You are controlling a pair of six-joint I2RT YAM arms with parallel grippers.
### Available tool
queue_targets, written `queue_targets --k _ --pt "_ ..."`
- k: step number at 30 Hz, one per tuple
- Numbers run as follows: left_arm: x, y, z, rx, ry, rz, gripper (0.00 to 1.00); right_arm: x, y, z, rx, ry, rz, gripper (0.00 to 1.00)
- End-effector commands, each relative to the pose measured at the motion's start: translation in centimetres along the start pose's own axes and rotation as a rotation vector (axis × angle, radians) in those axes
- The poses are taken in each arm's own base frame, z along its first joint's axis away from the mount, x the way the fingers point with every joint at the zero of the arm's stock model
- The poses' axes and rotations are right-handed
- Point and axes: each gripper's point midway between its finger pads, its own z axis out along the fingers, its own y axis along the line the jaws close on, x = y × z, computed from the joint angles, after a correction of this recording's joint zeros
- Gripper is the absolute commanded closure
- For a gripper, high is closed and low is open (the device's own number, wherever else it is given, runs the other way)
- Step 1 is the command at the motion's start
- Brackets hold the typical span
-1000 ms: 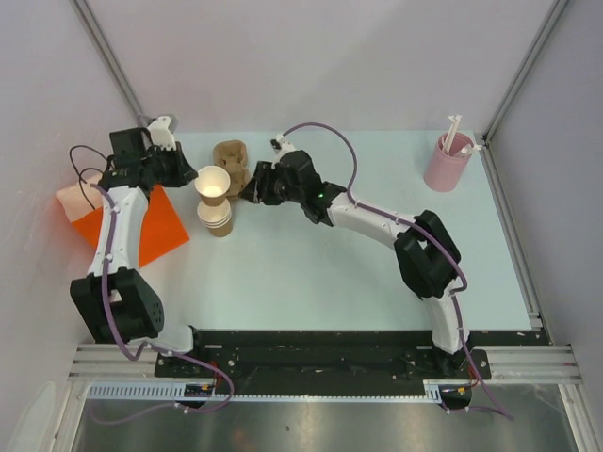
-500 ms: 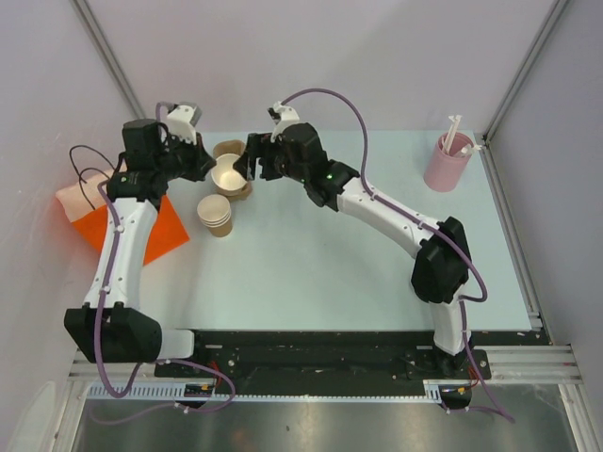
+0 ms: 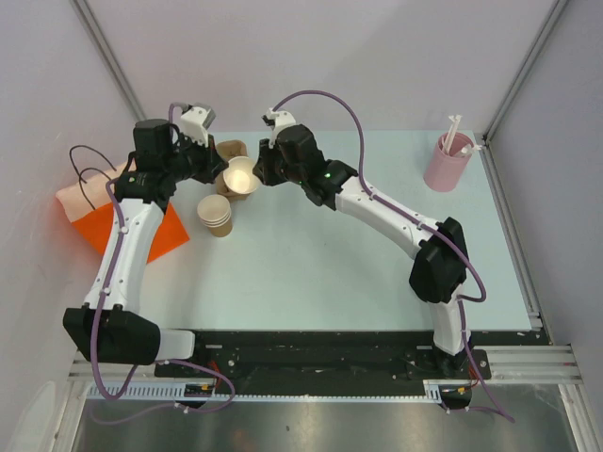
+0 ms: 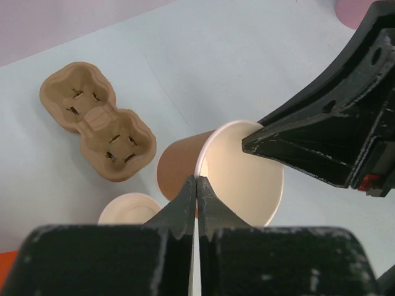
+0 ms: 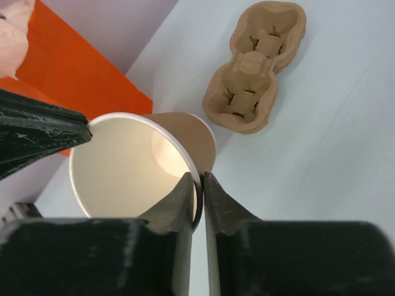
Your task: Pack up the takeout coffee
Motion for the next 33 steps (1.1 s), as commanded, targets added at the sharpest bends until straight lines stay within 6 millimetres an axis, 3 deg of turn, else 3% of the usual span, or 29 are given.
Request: queue_targets --k 1,2,3,5,6,7,8,11,13,14,15,18,22,28,30,33 --pt "-0.9 -1.0 -0.4 0.04 -0.034 0.026 0.99 0.0 -1.0 -0.9 0.015 0.013 -0.036 0.92" --pt "-0.7 -1.0 -0.3 0.041 -0.029 0.028 0.99 0.0 -1.5 -1.2 0.023 0.018 -0.032 1.0" --pt "-0.4 -0.7 -0.2 0.029 -0.022 0.035 0.72 0.1 -2.0 -1.4 0.033 0.026 -0.031 1.0" --pt "0.0 -0.2 -0.1 0.008 -0.011 0.044 0.44 0.2 -4.5 -2.7 0.08 0.04 -0.025 1.0" --pt "0.0 0.5 -0.2 -0.033 -0.006 0.054 0.23 0.2 -5.7 -3.2 0.1 0.044 -0.014 1.0" --pt "-0.2 1.0 -0.3 -0.057 -0.008 0.059 0.15 0.1 -6.7 -3.8 0.117 0.044 -0.005 1.0" --pt "-0.2 1.3 -0.2 -0.072 -0.006 0.06 0.1 0.5 -9.3 -5.0 0.164 0.057 0.011 1.0" --pt "-0.1 2.5 0.1 -0.116 0.007 0.062 0.07 1.7 -13.7 -7.6 0.259 0.074 0.036 1.0" --pt "0.9 4.2 0.6 -0.181 0.047 0.06 0.07 2.5 -18.8 -9.4 0.375 0.089 0.065 1.0" --pt "1.3 4.9 0.7 -0.21 0.063 0.065 0.07 3.3 -20.5 -10.5 0.419 0.118 0.078 1.0" --pt "1.8 5.6 1.0 -0.231 0.083 0.072 0.07 4.5 -23.8 -11.7 0.5 0.152 0.096 1.0" --pt "4.0 7.3 1.6 -0.273 0.147 0.064 0.07 7.6 -28.7 -14.1 0.625 0.266 0.114 1.0" --pt "6.3 9.1 1.9 -0.292 0.202 0.038 0.06 10.1 -31.8 -15.2 0.666 0.323 0.165 1.0" --pt "9.0 10.5 2.5 -0.304 0.273 0.037 0.06 11.9 -33.2 -14.7 0.658 0.356 0.205 1.0" --pt "10.0 11.1 2.7 -0.311 0.302 0.034 0.07 12.4 -33.0 -14.5 0.64 0.372 0.215 0.95" --pt "11.4 11.6 3.1 -0.305 0.338 0.028 0.08 13.0 -33.0 -14.5 0.642 0.392 0.224 0.8"
